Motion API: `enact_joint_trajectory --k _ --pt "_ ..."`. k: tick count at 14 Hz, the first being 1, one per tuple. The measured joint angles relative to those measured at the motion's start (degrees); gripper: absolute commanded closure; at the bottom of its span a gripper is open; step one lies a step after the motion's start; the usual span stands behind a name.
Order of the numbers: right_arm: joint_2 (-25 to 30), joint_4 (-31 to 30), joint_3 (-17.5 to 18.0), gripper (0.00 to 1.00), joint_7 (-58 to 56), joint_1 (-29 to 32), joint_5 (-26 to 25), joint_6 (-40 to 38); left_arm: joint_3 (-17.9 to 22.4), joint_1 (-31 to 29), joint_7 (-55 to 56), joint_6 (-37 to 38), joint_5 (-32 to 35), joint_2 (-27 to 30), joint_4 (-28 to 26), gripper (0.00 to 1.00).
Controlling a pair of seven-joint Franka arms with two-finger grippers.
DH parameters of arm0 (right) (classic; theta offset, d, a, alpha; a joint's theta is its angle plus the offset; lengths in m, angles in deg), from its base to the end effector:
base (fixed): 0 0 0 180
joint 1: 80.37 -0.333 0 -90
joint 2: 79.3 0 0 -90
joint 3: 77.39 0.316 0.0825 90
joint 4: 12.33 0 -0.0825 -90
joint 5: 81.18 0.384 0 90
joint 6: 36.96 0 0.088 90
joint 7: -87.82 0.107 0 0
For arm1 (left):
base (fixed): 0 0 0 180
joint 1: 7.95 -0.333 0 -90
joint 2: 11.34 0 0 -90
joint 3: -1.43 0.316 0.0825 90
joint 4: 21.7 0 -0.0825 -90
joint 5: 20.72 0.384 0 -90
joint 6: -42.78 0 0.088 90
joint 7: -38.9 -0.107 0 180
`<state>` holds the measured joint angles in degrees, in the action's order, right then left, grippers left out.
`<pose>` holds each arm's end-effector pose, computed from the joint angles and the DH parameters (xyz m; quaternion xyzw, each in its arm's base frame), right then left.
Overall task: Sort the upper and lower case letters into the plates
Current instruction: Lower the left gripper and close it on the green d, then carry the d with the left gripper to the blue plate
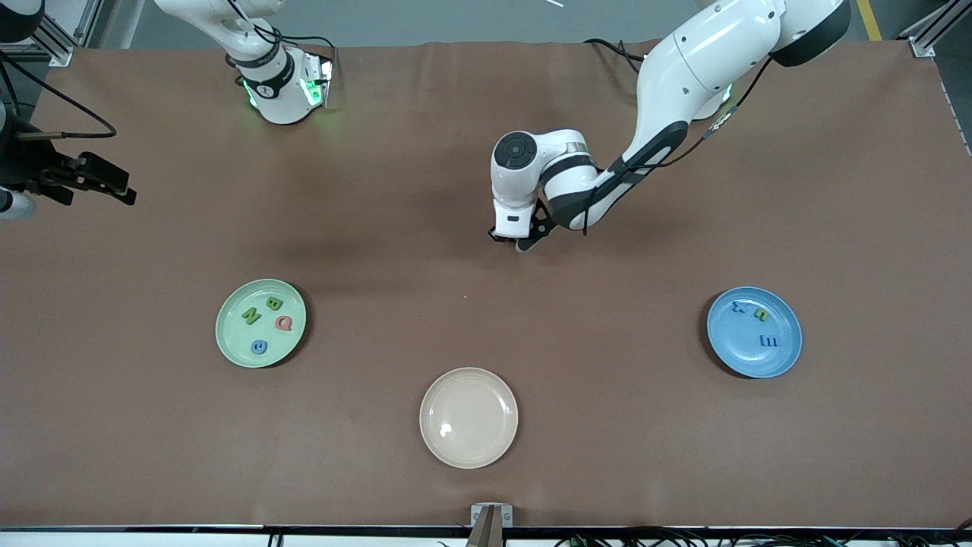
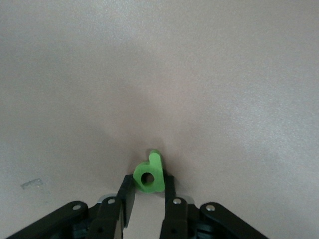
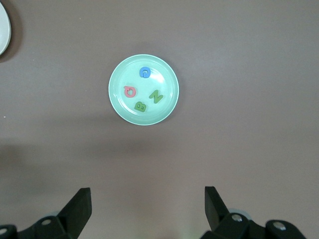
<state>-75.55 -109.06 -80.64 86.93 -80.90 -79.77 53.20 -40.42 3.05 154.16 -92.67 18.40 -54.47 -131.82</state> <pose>0.5316 -0.0236 0.6049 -0.9995 0.0162 0.0242 0.0149 0.3852 -0.4752 0.1746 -0.9398 -0.3413 0.0148 0.0137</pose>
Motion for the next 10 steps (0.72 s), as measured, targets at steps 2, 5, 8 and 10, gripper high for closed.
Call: enact_joint_trajectory --k 2,5,8,10 --pt "0.0 -0.02 -0.03 0.0 0.0 0.0 0.0 0.0 -0.01 0.01 0.0 0.01 0.16 0.0 -0.01 0.99" --pt "0.0 -0.02 -0.03 0.0 0.0 0.0 0.0 0.04 -0.02 -0.04 -0.07 0.31 0.39 0.03 0.04 1.0" --pt "0.01 -0.02 -0.03 0.0 0.0 0.0 0.0 0.04 0.07 -0.83 -1.44 3.63 1.38 0.86 0.39 1.0" --pt "0.07 -0.02 -0.04 0.0 0.0 0.0 0.0 0.01 -0.48 -2.44 -4.98 5.98 1.35 2.72 0.87 1.0"
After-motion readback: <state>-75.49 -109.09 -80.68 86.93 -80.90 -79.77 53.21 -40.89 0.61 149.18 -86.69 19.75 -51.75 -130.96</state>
